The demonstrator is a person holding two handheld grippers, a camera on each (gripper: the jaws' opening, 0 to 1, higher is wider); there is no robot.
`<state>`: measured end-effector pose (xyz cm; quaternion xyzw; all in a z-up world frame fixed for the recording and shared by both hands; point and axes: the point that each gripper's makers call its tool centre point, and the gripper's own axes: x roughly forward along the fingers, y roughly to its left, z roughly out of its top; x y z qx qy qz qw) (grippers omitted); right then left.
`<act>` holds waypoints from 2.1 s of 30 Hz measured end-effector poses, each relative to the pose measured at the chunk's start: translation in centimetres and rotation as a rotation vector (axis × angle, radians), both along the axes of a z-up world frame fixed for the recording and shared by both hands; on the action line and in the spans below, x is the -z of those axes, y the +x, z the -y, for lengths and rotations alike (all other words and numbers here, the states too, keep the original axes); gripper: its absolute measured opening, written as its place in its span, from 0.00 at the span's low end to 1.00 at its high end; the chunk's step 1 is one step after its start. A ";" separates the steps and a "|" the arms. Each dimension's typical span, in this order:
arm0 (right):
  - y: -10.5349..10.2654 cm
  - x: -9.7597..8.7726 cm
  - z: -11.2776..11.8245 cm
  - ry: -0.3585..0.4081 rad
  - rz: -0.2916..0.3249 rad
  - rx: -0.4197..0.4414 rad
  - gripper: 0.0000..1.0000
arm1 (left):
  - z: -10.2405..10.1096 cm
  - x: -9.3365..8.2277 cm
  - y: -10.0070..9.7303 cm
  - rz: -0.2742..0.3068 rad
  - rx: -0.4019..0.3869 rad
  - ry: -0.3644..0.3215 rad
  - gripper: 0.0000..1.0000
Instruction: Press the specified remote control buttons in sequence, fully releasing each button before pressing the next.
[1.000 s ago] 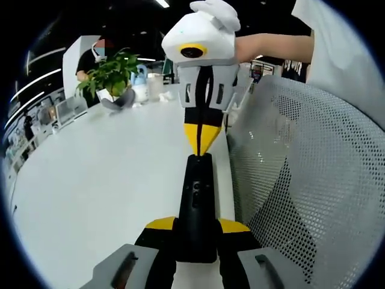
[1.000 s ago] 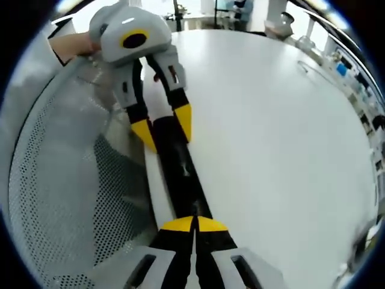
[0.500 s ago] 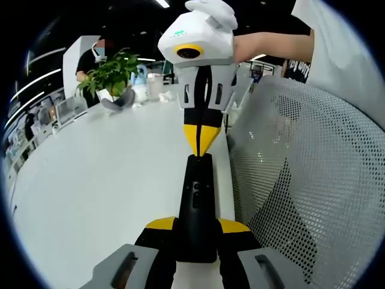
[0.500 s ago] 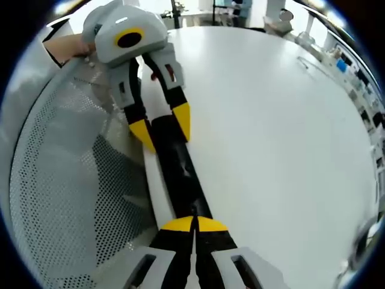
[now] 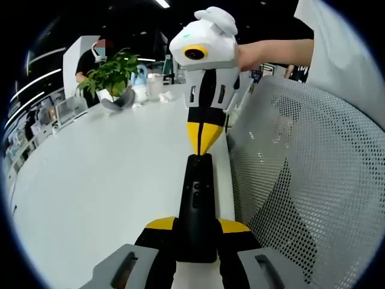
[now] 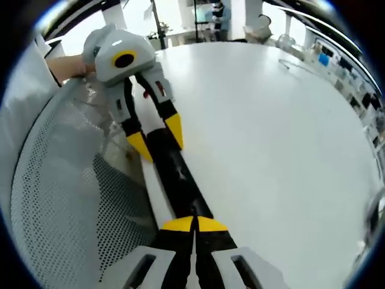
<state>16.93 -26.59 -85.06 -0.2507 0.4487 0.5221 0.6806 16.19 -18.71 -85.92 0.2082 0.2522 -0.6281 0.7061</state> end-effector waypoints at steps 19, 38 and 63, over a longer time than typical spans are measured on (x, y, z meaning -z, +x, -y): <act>0.1 0.0 -1.1 -0.004 0.025 -0.032 0.00 | 0.0 0.0 0.0 0.000 -0.001 -0.003 0.25; 0.1 0.1 -1.2 -0.031 0.039 -0.059 0.00 | 0.0 -0.1 0.0 0.000 0.000 -0.005 0.25; 0.1 0.2 -1.1 -0.039 0.071 -0.038 0.00 | 0.0 -0.1 0.0 -0.001 -0.001 -0.006 0.25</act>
